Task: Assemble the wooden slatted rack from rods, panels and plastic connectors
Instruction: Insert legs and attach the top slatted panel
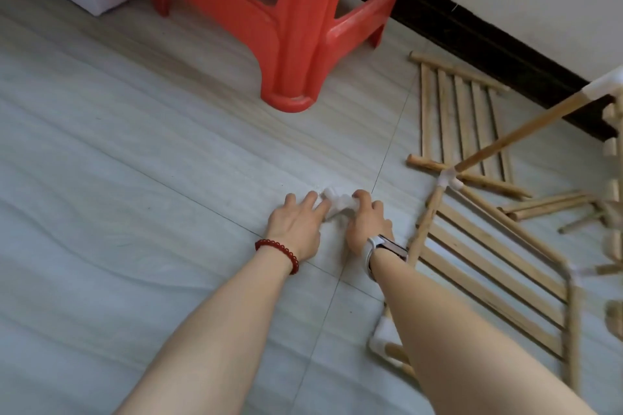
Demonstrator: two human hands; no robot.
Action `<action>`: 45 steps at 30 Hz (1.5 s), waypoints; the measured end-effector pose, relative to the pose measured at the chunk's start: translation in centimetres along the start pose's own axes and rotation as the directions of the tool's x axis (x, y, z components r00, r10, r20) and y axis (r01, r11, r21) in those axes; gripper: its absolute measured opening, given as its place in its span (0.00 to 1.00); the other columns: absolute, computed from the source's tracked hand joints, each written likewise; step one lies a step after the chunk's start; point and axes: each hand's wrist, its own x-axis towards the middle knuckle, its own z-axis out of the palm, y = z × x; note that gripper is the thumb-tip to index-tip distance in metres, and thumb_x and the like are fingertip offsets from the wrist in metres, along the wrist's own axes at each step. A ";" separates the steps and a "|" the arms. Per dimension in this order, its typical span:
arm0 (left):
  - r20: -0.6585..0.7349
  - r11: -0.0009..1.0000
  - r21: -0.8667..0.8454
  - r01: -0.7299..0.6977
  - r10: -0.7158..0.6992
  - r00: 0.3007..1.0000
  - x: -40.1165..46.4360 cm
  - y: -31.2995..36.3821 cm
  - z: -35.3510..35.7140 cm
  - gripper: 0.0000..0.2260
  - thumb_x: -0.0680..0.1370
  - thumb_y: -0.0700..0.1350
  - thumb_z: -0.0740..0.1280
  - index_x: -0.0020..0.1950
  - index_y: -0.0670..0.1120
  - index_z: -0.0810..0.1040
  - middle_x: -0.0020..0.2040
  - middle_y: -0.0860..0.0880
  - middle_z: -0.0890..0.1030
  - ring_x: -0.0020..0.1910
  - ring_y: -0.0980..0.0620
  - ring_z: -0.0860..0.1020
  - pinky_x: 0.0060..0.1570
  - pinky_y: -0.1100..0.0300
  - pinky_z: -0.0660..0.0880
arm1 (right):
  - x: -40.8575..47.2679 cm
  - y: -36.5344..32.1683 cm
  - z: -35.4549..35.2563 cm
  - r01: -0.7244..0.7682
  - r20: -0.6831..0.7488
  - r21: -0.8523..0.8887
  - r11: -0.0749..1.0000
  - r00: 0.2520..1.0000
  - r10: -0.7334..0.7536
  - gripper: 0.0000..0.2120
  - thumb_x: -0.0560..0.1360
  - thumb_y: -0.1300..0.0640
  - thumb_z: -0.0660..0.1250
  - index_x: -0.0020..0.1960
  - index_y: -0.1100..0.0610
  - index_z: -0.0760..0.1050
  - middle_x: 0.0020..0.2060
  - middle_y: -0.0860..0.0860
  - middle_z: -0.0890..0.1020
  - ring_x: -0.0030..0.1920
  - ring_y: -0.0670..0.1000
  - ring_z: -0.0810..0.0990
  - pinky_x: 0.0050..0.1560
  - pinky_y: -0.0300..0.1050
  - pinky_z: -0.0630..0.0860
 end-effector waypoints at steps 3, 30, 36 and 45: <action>-0.039 0.999 -0.033 -0.012 0.011 0.999 -1.2 -0.2 0.8 0.16 0.80 0.51 0.59 0.67 0.50 0.63 0.65 0.51 0.67 0.58 0.45 0.68 0.39 0.57 0.66 | -1.4 0.3 -0.1 0.038 0.077 0.008 0.999 0.996 -0.038 0.17 0.78 0.58 0.54 0.65 0.45 0.61 0.59 0.53 0.68 0.52 0.60 0.73 0.50 0.52 0.72; -0.209 0.935 -0.250 -0.251 0.201 0.957 -26.7 8.8 -13.6 0.11 0.74 0.56 0.64 0.55 0.58 0.75 0.39 0.59 0.69 0.37 0.60 0.69 0.32 0.66 0.61 | -28.2 2.7 -16.5 0.138 0.412 0.110 0.984 0.895 -0.172 0.17 0.75 0.57 0.64 0.61 0.45 0.67 0.44 0.49 0.74 0.35 0.49 0.78 0.25 0.39 0.77; -0.348 0.841 -0.064 -0.537 0.485 0.802 -28.8 19.3 -19.8 0.12 0.75 0.53 0.64 0.58 0.55 0.75 0.35 0.59 0.66 0.36 0.58 0.71 0.30 0.71 0.55 | -33.2 9.9 -25.0 0.201 0.231 0.070 0.977 0.950 -0.212 0.16 0.75 0.54 0.64 0.59 0.40 0.66 0.45 0.46 0.73 0.39 0.47 0.78 0.28 0.36 0.77; -0.639 0.809 0.261 -0.527 0.554 0.533 -25.0 33.0 -21.6 0.13 0.64 0.44 0.79 0.46 0.47 0.81 0.32 0.51 0.77 0.25 0.55 0.73 0.21 0.66 0.64 | -33.2 20.9 -29.3 0.164 -0.514 0.258 0.952 0.858 -0.009 0.17 0.79 0.56 0.55 0.67 0.47 0.65 0.57 0.51 0.77 0.48 0.53 0.78 0.46 0.49 0.76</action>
